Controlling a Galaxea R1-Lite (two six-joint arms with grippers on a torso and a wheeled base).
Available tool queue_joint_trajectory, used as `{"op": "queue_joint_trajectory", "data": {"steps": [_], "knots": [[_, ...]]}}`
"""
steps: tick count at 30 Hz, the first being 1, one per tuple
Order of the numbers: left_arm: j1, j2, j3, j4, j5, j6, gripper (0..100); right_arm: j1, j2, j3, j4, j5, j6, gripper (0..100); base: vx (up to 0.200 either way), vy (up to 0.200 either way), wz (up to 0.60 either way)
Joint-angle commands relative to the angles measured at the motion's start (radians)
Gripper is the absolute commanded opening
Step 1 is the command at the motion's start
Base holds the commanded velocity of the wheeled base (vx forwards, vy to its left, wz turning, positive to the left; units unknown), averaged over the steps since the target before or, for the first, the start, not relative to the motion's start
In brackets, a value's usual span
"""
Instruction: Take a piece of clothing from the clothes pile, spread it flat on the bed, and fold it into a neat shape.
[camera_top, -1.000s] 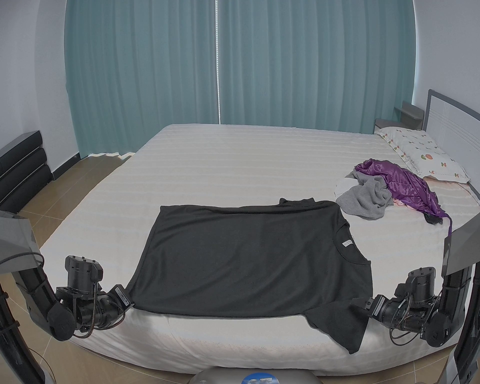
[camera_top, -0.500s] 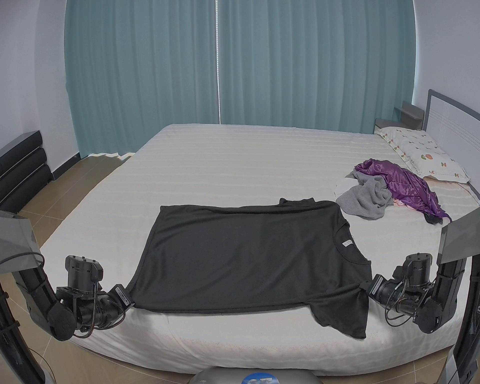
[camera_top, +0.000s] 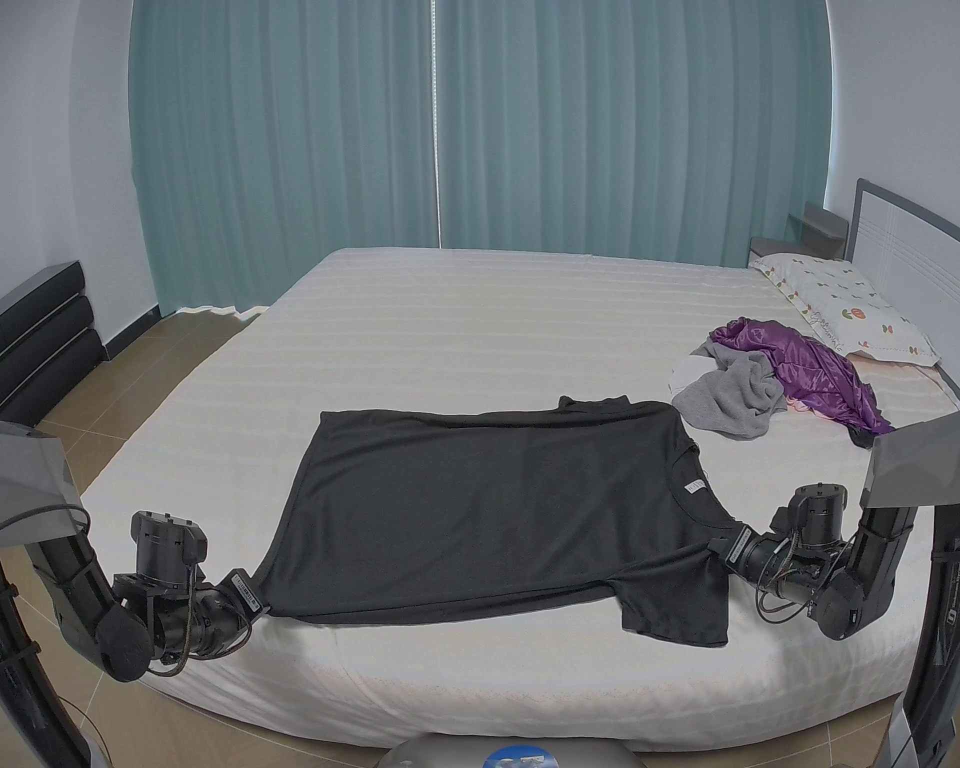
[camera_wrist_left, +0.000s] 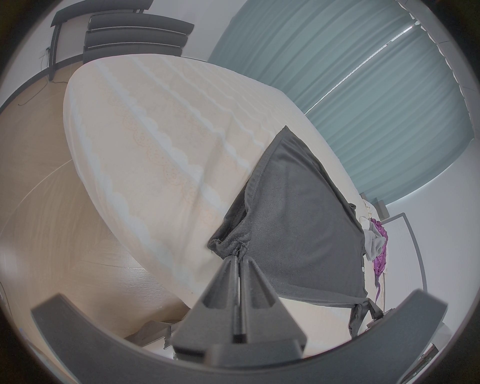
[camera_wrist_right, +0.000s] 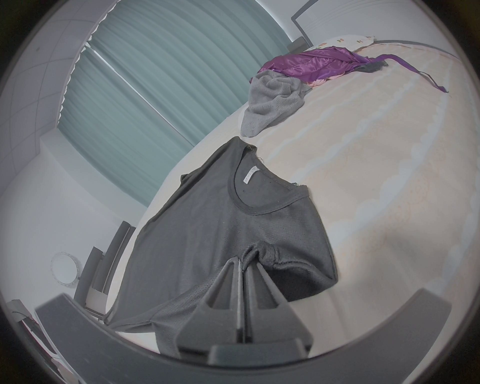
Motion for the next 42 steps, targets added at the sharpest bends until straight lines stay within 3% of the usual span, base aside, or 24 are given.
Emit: {"op": "queue_joint_trajectory", "data": {"steps": [1,6,11,16,19,20,23,31,32,42], "knots": [[0.000,0.003,0.000,0.000,0.000,0.000,0,-0.005,0.037,-0.027,0.007,0.000,-0.011,100,0.000,0.000,0.00],[0.000,0.004,0.000,0.000,-0.001,0.000,0,-0.019,-0.003,-0.006,-0.008,0.022,-0.016,100,0.000,0.000,0.00],[0.000,0.004,0.000,0.000,-0.001,0.000,0,-0.046,-0.124,0.077,0.002,0.129,-0.019,100,0.000,0.000,0.00],[0.000,0.004,0.002,0.000,-0.001,0.000,0,-0.046,-0.122,0.163,0.001,0.207,-0.052,100,0.000,0.000,0.00],[0.000,0.004,0.002,0.000,-0.001,0.000,0,-0.046,-0.122,0.163,0.001,0.207,-0.052,100,0.000,0.000,0.00],[0.000,0.004,0.002,0.000,-0.001,0.000,0,-0.042,-0.085,0.205,0.001,0.232,-0.095,100,0.000,0.000,0.00],[0.000,0.004,0.002,0.000,-0.001,0.000,0,-0.032,-0.056,0.209,0.004,0.233,-0.114,100,0.000,0.000,0.00],[0.000,0.004,0.000,0.000,-0.001,0.000,0,-0.020,-0.009,0.203,-0.008,0.238,-0.123,100,0.000,0.000,0.00],[0.000,0.004,0.000,0.000,-0.001,0.000,0,-0.020,-0.009,0.203,-0.008,0.238,-0.123,0,0.000,0.000,0.00],[0.000,0.001,0.005,0.001,-0.001,0.003,0,-0.034,-0.078,0.272,-0.008,0.236,-0.140,0,0.000,0.000,0.00]]}}
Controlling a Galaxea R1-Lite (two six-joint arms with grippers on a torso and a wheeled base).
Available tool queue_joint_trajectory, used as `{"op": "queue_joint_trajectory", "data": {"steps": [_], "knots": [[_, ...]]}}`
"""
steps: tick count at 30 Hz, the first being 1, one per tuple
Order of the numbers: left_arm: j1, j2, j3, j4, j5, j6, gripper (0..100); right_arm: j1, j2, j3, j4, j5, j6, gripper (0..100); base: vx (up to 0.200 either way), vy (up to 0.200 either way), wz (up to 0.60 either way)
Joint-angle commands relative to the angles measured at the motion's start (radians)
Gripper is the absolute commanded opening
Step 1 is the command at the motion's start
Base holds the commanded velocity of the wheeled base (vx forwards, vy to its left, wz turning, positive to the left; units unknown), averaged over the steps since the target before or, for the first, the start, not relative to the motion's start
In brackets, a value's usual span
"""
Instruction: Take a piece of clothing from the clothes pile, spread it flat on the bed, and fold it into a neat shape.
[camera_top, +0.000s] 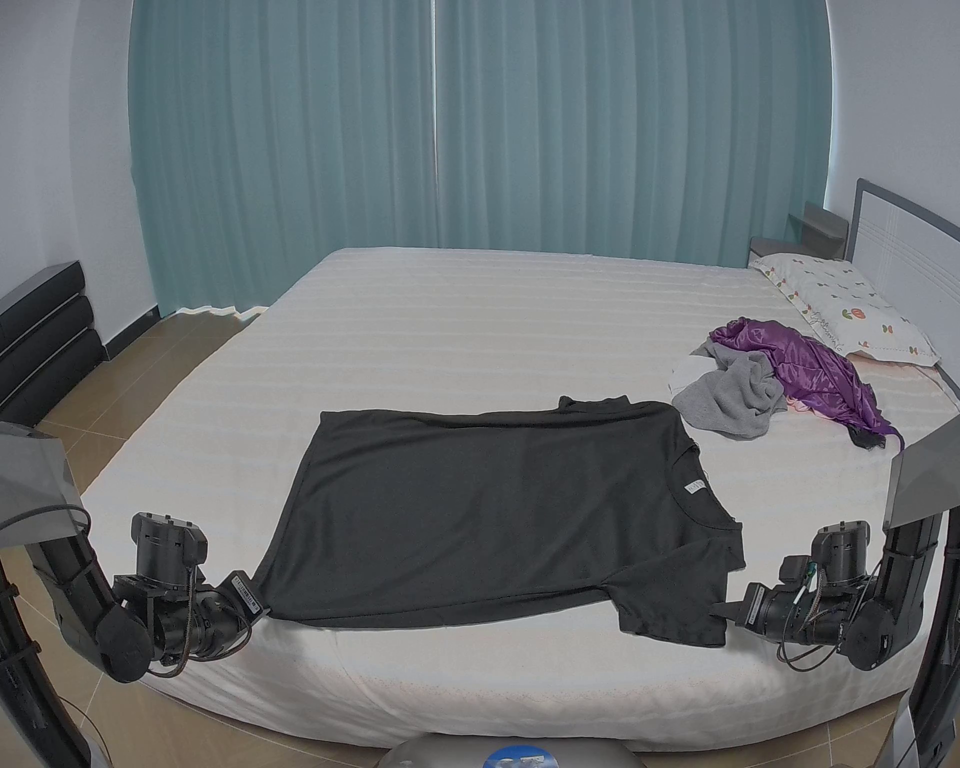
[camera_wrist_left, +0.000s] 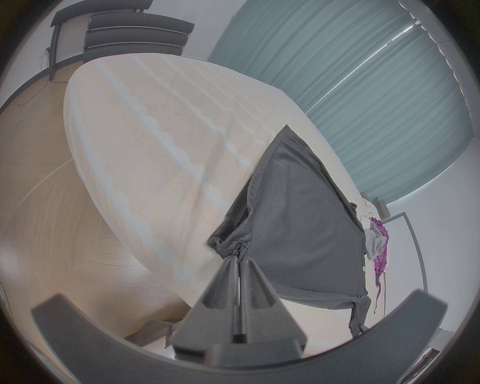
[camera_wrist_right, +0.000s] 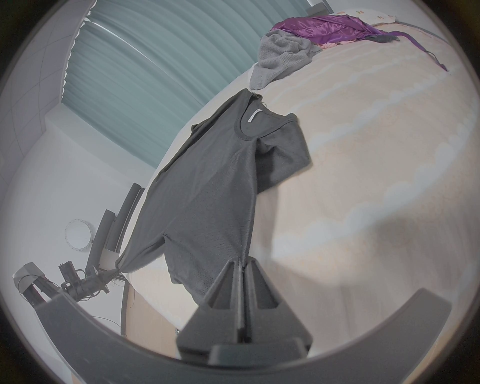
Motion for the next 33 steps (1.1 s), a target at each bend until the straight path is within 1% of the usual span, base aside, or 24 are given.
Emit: {"op": "queue_joint_trajectory", "data": {"steps": [1,4,5,7,10,14,17,21,22,23,25,29,33], "knots": [[0.000,-0.006,0.001,0.002,0.001,0.003,0,-0.025,-0.045,0.050,-0.002,0.002,-0.019,0,0.000,0.000,0.00],[0.000,-0.011,0.004,0.007,0.001,0.026,0,-0.041,-0.074,0.081,-0.002,0.020,-0.030,0,0.000,0.000,0.00],[0.002,-0.011,0.012,0.009,0.001,0.049,0,-0.053,-0.101,0.102,-0.002,0.048,-0.032,0,0.000,0.000,0.00],[0.000,-0.012,0.027,0.004,0.003,0.076,0,-0.062,-0.130,0.131,0.001,0.077,-0.032,0,0.000,0.000,0.00],[0.002,-0.014,0.032,0.007,0.011,0.101,0,-0.065,-0.159,0.165,0.003,0.086,-0.033,0,0.000,0.000,0.00],[0.005,-0.021,0.035,0.007,0.012,0.113,0,-0.067,-0.220,0.165,0.083,0.086,-0.038,0,0.000,0.000,0.00],[0.009,-0.031,0.047,0.009,0.014,0.144,0,-0.056,-0.278,0.165,0.167,0.086,-0.052,0,0.000,0.000,0.00],[0.008,-0.031,0.070,0.009,0.015,0.191,0,-0.062,-0.358,0.165,0.328,0.092,-0.116,0,0.000,0.000,0.00],[0.008,-0.031,0.070,0.009,0.015,0.191,0,-0.062,-0.358,0.165,0.328,0.092,-0.116,0,0.000,0.000,0.00],[0.008,-0.035,0.080,0.009,0.020,0.204,0,-0.067,-0.394,0.165,0.388,0.098,-0.145,0,0.000,0.000,0.00],[0.008,-0.048,0.083,0.009,0.024,0.213,0,-0.068,-0.436,0.165,0.435,0.100,-0.150,0,0.000,0.000,0.00],[0.008,-0.064,0.089,0.018,0.026,0.227,0,-0.067,-0.487,0.165,0.494,0.102,-0.154,0,0.000,0.000,0.00],[0.009,-0.094,0.086,0.041,0.026,0.228,0,-0.068,-0.516,0.165,0.498,0.108,-0.153,0,0.000,0.000,0.00]]}}
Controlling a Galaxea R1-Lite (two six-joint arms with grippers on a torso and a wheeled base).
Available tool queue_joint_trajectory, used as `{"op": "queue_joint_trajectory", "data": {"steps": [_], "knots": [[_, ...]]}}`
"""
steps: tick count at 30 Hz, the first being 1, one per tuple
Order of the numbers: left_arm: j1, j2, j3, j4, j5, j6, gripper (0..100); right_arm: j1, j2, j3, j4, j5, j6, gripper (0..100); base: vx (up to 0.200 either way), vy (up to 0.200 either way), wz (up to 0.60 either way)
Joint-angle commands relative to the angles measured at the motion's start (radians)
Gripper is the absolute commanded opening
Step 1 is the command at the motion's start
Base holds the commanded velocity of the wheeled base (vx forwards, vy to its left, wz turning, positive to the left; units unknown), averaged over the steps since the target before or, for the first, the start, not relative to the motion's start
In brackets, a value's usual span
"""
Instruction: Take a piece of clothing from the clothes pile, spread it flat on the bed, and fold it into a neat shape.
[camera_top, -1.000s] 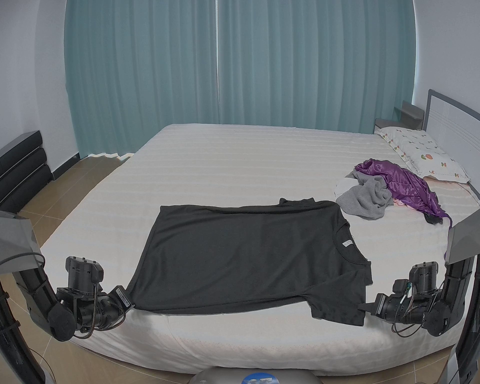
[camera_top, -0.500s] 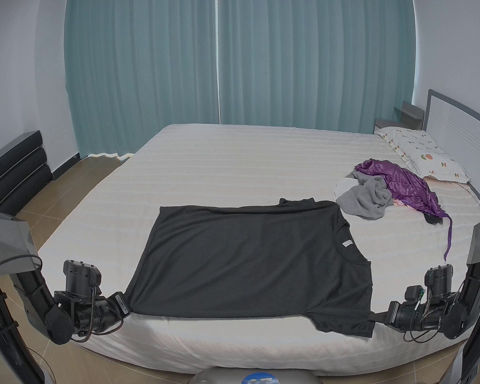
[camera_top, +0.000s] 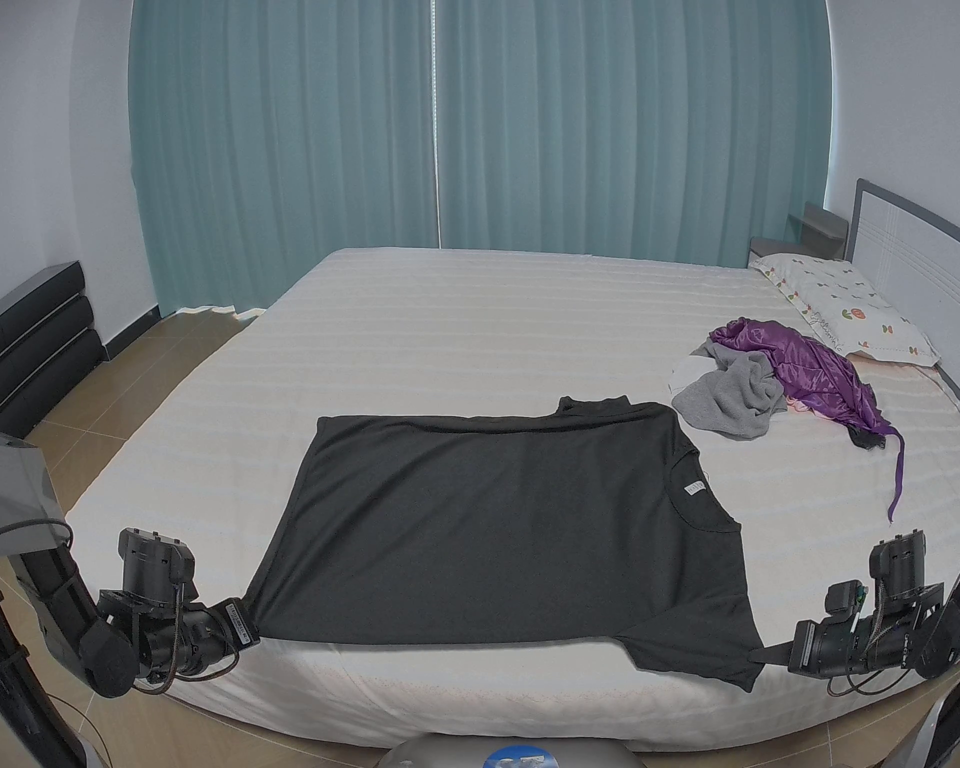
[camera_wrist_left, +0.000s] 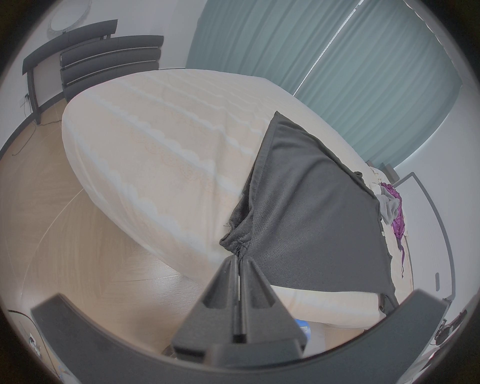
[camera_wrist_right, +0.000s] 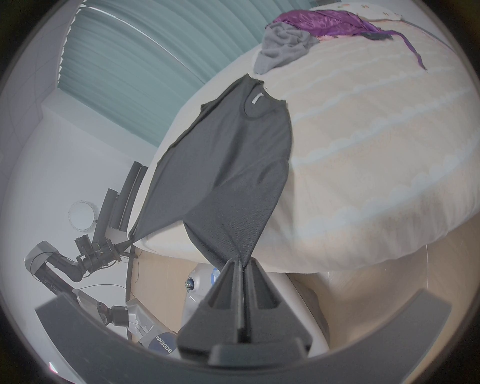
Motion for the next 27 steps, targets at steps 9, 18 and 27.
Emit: {"op": "queue_joint_trajectory", "data": {"steps": [9,18,27], "knots": [[0.002,-0.088,-0.008,0.047,0.003,0.004,0,0.008,-0.141,0.017,0.088,0.005,-0.001,0,0.000,0.000,0.00],[0.003,-0.137,-0.012,0.138,0.003,0.044,0,-0.003,-0.170,0.011,0.145,0.003,-0.002,0,0.000,0.000,0.00],[-0.008,-0.112,-0.005,0.170,0.003,0.056,0,0.014,-0.129,0.013,0.305,0.003,-0.131,0,0.000,0.000,0.00]]}}
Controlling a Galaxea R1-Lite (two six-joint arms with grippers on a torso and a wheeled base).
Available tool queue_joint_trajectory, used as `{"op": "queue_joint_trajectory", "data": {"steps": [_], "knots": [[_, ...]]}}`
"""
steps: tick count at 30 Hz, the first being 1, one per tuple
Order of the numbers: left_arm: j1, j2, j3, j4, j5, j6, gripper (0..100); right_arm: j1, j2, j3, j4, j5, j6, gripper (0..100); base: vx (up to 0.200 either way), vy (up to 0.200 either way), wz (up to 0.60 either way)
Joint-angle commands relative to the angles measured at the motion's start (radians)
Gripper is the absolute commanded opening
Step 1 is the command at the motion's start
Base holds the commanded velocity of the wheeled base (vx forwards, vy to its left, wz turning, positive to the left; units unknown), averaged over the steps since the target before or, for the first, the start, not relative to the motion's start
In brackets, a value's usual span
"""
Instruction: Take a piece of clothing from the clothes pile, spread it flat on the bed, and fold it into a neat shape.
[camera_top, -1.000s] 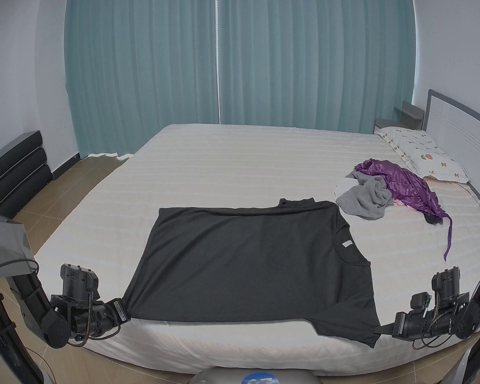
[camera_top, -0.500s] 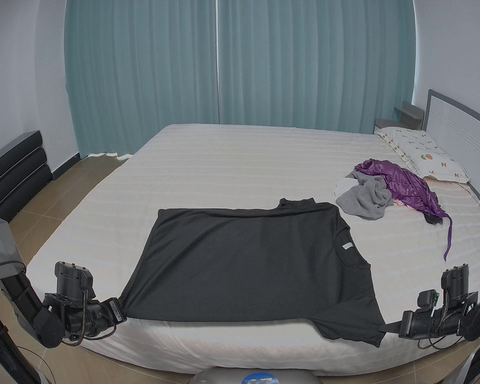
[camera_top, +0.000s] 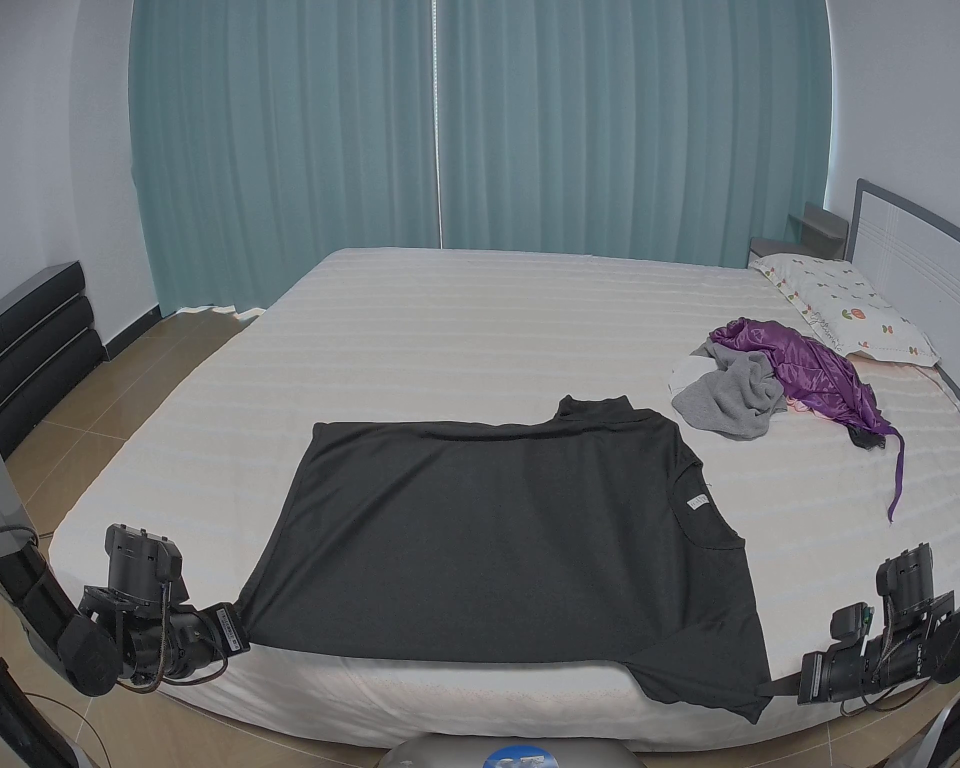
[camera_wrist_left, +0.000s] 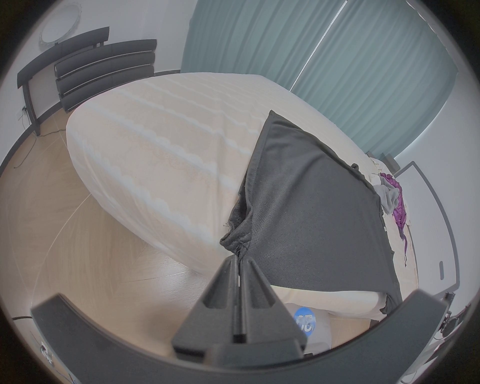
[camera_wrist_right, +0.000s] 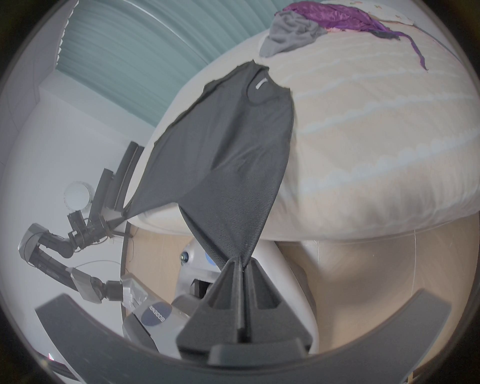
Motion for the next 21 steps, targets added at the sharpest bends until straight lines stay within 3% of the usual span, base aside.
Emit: {"op": "queue_joint_trajectory", "data": {"steps": [1,10,13,14,21], "knots": [[-0.007,0.014,0.007,0.003,0.000,0.001,0,0.007,0.021,0.013,0.033,0.000,-0.021,0,0.000,0.000,0.00],[-0.010,0.047,0.012,0.005,0.000,0.026,0,0.007,0.039,-0.051,0.120,-0.001,-0.037,0,0.000,0.000,0.00],[-0.010,0.075,0.006,0.002,0.000,0.024,0,0.007,0.104,-0.059,0.122,-0.001,-0.083,0,0.000,0.000,0.00],[-0.010,0.087,0.004,-0.002,-0.001,0.024,0,0.005,0.131,-0.062,0.119,-0.003,-0.103,100,0.000,0.000,0.00],[-0.013,0.104,0.004,-0.005,-0.003,0.024,0,-0.003,0.182,-0.108,0.116,0.000,-0.113,100,0.000,0.000,0.00]]}}
